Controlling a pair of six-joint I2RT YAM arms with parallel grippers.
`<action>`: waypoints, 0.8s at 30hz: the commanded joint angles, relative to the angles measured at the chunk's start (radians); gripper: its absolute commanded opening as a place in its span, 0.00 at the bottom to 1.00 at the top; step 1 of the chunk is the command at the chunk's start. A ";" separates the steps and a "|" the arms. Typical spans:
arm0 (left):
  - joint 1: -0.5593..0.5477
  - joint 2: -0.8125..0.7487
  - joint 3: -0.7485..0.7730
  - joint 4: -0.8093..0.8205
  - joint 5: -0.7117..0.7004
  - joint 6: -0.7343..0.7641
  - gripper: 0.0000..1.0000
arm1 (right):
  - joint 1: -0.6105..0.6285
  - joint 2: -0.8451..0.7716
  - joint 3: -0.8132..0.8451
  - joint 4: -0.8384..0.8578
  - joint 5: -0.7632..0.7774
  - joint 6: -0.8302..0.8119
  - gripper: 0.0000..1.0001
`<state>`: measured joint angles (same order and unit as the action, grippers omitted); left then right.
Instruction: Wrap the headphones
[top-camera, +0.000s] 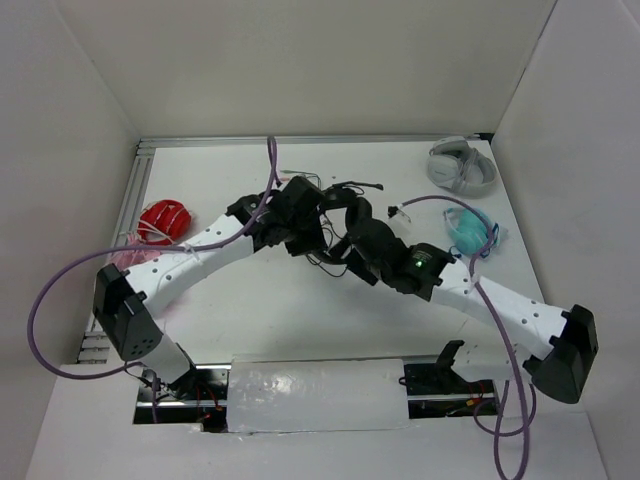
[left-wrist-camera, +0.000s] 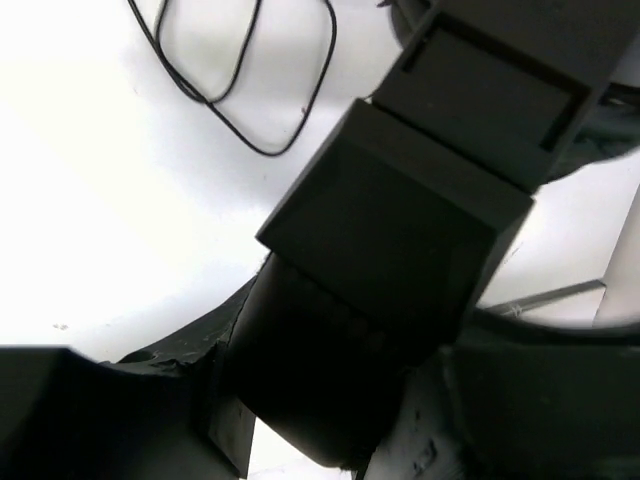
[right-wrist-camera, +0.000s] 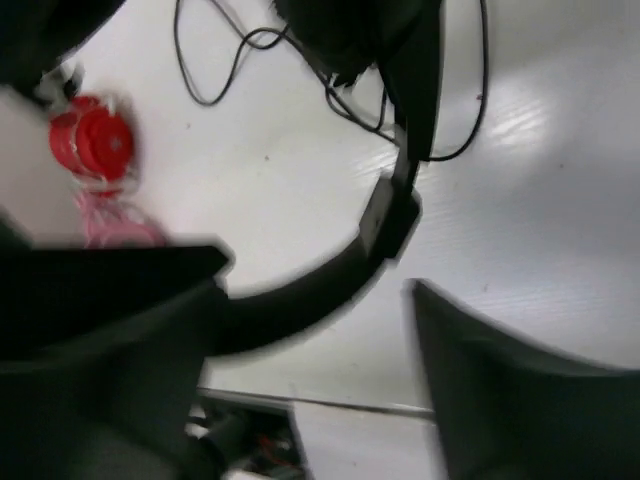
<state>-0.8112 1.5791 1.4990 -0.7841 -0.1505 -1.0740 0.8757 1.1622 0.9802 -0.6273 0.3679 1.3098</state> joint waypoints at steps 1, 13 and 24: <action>0.036 -0.022 0.081 0.026 -0.066 0.086 0.00 | 0.077 -0.053 0.147 0.040 0.166 -0.271 0.98; 0.184 -0.137 0.399 0.161 0.083 0.460 0.00 | 0.158 -0.522 -0.118 0.311 0.209 -0.947 1.00; 0.159 -0.159 0.734 0.233 0.210 0.575 0.00 | -0.046 -0.399 -0.443 0.831 -0.185 -1.336 1.00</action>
<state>-0.6407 1.4475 2.1757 -0.6571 -0.0082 -0.5484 0.8936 0.7006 0.5537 -0.0486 0.3527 0.1410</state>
